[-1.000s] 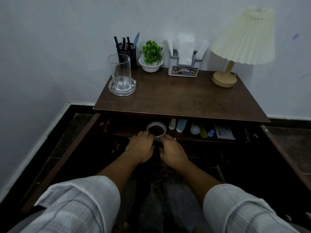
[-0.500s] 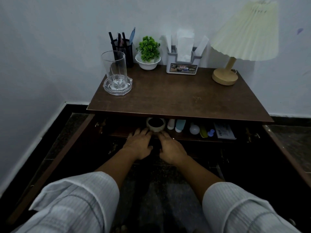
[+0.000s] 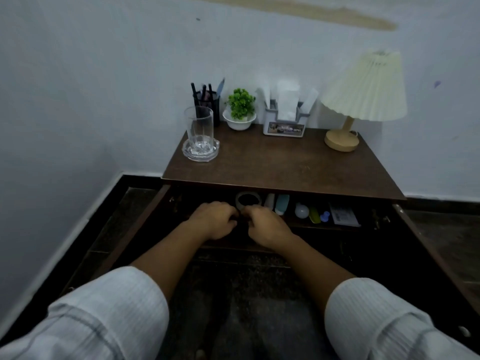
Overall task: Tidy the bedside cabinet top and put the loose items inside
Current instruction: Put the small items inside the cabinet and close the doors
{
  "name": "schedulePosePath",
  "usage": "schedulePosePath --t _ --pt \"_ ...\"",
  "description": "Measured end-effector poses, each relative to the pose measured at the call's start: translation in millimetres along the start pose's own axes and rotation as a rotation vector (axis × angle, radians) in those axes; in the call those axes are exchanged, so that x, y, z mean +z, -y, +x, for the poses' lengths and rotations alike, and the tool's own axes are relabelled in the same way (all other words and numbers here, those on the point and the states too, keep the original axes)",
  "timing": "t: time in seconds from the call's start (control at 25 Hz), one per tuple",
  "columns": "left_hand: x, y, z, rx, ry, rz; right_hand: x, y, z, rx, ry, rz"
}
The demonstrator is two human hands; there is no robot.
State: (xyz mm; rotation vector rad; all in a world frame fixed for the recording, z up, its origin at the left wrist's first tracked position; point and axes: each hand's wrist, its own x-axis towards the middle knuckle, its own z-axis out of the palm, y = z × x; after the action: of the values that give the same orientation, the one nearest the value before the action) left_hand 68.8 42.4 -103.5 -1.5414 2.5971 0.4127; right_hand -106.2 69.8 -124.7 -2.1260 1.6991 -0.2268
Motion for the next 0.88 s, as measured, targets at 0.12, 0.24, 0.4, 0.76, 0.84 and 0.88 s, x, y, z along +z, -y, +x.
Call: schedulePosePath --t 0.12,0.24,0.4,0.76,0.84,0.88 --pt "-42 14 -27 -0.028 -0.067 -0.137 -27 31 -6 -0.045 -0.084 0.018" --pt "-70 28 -47 -0.088 -0.248 -0.271 -47 56 -5 -0.115 -0.218 0.098" --pt "-76 40 -49 -0.240 -0.533 -0.520 -62 73 14 -0.096 -0.335 0.340" --pt "-73 68 14 -0.369 -0.763 -0.751 -59 71 87 -0.038 -0.398 0.451" --pt "-70 72 23 -0.377 -0.757 -0.792 -57 72 103 -0.057 -0.434 0.451" --pt "-69 73 25 -0.370 -0.753 -0.807 -58 72 110 -0.064 -0.438 0.457"
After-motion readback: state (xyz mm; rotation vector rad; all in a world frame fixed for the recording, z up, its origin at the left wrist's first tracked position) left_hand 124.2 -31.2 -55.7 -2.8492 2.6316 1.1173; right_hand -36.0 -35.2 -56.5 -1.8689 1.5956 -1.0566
